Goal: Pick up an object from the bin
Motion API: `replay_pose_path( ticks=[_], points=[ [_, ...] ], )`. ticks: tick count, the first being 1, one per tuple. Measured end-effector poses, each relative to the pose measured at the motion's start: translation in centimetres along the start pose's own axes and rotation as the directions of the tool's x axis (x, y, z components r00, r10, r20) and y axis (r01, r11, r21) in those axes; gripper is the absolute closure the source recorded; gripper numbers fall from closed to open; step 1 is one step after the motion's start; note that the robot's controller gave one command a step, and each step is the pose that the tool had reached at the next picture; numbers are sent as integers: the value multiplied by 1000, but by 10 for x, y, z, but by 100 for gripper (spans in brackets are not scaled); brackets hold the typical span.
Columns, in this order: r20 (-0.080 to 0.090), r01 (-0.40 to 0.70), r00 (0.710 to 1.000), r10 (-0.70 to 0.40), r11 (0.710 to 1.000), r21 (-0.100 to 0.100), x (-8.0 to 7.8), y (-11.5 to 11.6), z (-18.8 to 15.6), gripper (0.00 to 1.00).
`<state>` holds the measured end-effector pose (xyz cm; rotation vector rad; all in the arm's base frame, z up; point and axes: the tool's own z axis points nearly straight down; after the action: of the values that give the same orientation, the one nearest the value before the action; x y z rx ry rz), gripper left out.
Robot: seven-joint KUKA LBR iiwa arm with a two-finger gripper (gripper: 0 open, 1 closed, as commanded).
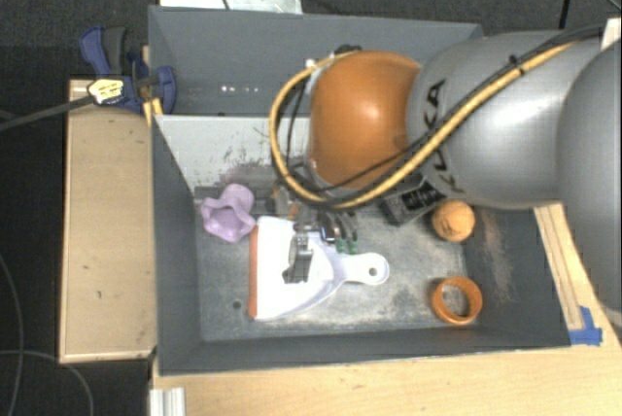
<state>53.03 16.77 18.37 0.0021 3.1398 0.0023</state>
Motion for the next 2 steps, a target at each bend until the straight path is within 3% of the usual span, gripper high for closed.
replay_pose_path(
  ticks=[1,2],
  points=[
    [5,94,996,-94,996,0,-15,-57,57,0],
    [-5,233,972,-233,972,1,36,-88,54,0]
  ],
)
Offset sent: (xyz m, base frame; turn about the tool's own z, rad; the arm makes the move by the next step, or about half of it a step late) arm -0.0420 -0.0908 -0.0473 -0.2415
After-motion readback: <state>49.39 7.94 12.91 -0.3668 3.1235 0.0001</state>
